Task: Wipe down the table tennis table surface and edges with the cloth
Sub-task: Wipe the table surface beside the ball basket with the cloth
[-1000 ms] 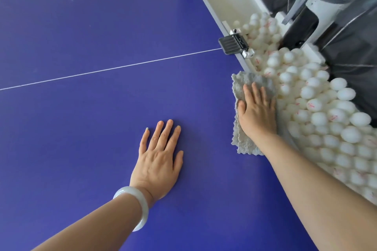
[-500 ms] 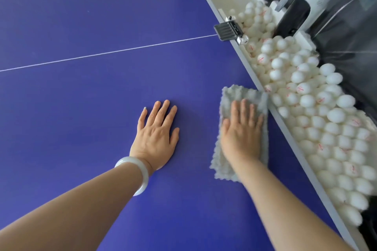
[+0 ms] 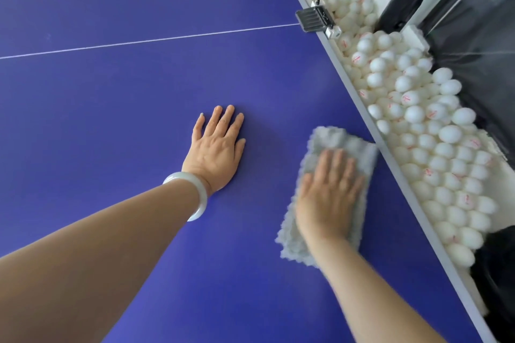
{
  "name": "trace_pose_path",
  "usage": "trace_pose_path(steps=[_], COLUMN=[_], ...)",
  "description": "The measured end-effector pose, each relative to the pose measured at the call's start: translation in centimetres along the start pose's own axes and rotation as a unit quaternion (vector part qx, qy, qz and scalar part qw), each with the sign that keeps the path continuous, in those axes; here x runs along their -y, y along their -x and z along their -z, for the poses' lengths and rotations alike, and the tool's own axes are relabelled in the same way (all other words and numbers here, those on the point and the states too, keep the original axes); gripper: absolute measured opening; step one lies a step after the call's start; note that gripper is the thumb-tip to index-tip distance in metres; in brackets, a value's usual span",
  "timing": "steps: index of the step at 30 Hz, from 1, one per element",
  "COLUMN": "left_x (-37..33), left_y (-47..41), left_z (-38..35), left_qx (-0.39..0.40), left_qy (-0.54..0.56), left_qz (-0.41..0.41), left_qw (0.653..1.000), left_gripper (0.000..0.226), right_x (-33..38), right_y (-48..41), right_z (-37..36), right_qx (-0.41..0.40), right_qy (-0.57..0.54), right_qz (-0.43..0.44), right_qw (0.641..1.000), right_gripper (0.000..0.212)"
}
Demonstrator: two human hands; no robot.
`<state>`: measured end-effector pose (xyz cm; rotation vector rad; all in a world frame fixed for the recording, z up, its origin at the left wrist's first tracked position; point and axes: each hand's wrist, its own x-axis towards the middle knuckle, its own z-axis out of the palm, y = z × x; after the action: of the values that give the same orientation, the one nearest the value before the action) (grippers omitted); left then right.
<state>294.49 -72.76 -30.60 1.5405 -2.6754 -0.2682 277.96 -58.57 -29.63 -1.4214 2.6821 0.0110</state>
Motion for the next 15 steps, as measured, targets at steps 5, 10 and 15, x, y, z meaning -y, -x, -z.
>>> trace_pose_path(steps=[5, 10, 15], left_x=[-0.3, -0.4, 1.2], left_y=[0.3, 1.9, 12.2], left_z=[0.2, 1.2, 1.3], left_qx=[0.006, 0.033, 0.016], left_qy=[-0.006, 0.032, 0.01], left_qz=[-0.002, 0.014, 0.033], left_qw=[1.0, 0.999, 0.999], left_gripper=[0.056, 0.057, 0.057], right_x=[2.9, 2.8, 2.7], right_y=[4.0, 3.8, 4.0], right_z=[-1.2, -1.2, -1.1], right_qx=[0.003, 0.002, 0.006], right_qy=[-0.012, -0.016, -0.026], right_qz=[0.231, 0.226, 0.225], right_qw=[0.973, 0.974, 0.974], right_gripper=[0.059, 0.06, 0.06])
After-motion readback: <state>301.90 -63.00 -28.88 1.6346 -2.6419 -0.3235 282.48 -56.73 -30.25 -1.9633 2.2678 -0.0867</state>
